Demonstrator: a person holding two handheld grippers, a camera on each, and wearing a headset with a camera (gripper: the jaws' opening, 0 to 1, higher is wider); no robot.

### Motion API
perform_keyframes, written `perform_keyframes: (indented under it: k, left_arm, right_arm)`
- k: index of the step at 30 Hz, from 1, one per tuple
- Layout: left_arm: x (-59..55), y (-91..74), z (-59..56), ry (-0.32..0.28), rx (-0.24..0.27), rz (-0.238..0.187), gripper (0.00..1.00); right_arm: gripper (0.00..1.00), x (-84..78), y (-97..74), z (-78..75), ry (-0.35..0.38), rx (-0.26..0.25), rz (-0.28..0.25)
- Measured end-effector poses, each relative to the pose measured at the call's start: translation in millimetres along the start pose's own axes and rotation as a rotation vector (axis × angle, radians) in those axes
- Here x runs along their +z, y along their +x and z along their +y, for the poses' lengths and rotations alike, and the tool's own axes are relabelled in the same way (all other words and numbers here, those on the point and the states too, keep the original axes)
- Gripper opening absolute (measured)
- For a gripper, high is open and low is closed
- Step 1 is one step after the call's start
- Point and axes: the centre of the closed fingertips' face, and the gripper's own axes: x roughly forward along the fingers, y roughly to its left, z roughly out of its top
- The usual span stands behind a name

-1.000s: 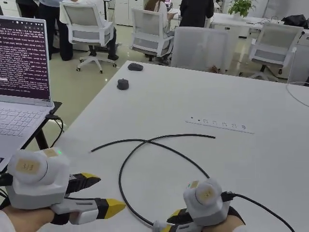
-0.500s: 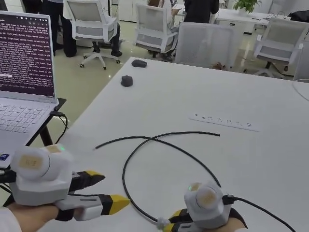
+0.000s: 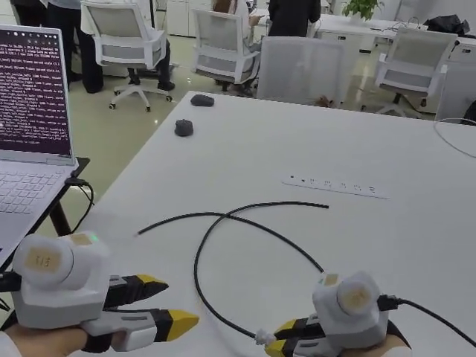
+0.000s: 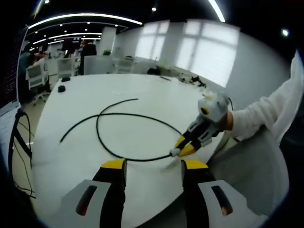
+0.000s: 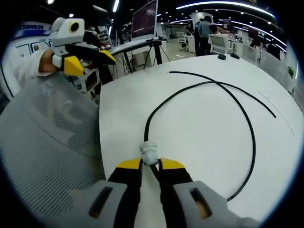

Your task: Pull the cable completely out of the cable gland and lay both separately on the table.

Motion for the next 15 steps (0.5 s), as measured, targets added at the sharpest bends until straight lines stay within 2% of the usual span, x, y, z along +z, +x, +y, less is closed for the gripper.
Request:
perform_keyframes:
  k: [3,4,6,8,12,15]
  left_arm:
    - [2.3,-0.1,-1.7,0.012,-0.002,-0.009,0.46]
    - [3.8,-0.2,-2.2,0.017,-0.003,-0.015,0.46]
    - [6.5,-0.4,-4.2,0.031,-0.006,-0.022,0.44]
    - [9.4,-0.4,-7.0,0.066,-0.012,-0.031,0.41]
    - [15.5,2.2,-21.3,0.137,-0.067,-0.045,0.39]
    - [22.0,2.1,-28.7,0.149,-0.098,-0.074,0.38]
  right_arm:
    - [0.11,10.3,-12.0,3.4,0.002,0.007,-0.039]
    - [0.11,16.5,-17.5,6.8,-0.034,0.019,-0.057]
    - [0.11,24.5,-26.2,7.3,-0.084,0.0,-0.078]
    - [0.11,32.3,-36.3,11.0,-0.069,0.007,-0.1]
    - [0.11,52.5,-56.1,17.0,-0.077,0.012,-0.153]
    - [0.11,65.2,-68.3,22.5,-0.11,0.017,-0.181]
